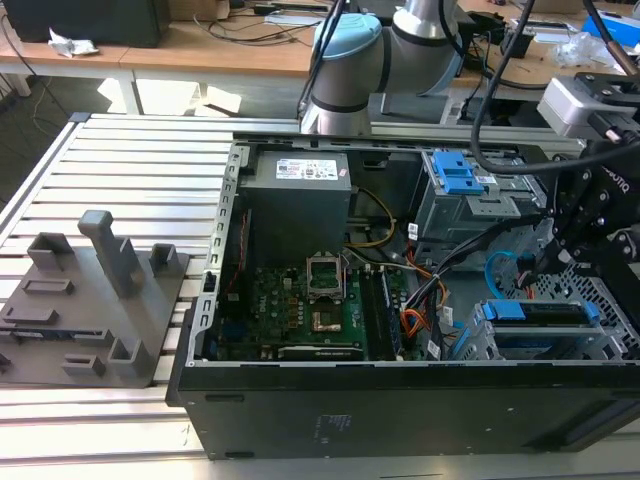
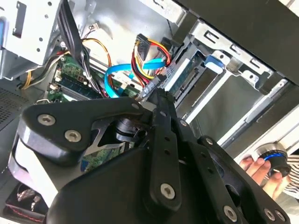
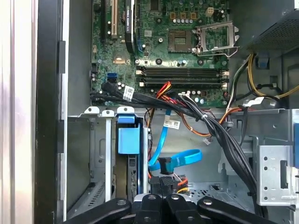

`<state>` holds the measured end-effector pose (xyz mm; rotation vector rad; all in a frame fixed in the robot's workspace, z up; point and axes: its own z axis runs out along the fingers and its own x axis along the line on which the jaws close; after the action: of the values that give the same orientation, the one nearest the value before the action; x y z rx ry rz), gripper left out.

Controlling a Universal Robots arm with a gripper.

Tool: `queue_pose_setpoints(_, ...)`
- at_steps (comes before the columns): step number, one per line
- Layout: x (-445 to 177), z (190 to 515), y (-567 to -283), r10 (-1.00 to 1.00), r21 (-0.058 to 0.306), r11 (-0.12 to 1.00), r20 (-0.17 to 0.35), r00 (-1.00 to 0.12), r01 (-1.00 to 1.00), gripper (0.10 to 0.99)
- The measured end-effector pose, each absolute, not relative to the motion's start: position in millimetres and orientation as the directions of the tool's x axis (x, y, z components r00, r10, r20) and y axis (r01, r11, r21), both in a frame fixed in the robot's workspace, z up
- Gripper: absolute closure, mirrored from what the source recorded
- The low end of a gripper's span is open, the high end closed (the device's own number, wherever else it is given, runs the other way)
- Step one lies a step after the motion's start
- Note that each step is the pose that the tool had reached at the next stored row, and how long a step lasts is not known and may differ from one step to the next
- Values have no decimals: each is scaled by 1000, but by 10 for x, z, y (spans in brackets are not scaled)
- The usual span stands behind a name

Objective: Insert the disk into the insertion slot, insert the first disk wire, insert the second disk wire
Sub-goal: 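Insert the first disk wire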

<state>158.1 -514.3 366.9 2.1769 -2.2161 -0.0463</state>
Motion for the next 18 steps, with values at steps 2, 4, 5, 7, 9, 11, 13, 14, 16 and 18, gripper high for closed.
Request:
queue_pose_setpoints(2,1600,3677,-5092,-1000,46,18,4,-18,-999,980)
queue_pose_setpoints(4,1630,3677,-4990,-1000,46,18,4,-18,-999,980)
queue_pose_setpoints(5,1630,3677,-4987,-1000,46,18,4,-18,-999,980)
queue_pose_setpoints(7,1630,3677,-4987,-1000,46,18,4,-18,-999,980)
queue_pose_setpoints(9,1630,3677,-4986,-1000,46,18,4,-18,-999,980)
queue_pose_setpoints(11,1630,3677,-4987,-1000,46,18,5,-18,-999,973)
queue_pose_setpoints(13,1630,3677,-4987,-1000,46,18,5,-18,-999,851)
queue_pose_setpoints(14,1630,3677,-4987,-1000,46,18,5,-18,-999,784)
queue_pose_setpoints(16,1630,3676,-4987,-1000,46,18,5,-18,-999,784)
queue_pose_setpoints(18,1630,3675,-4986,-999,46,51,6,-51,-998,784)
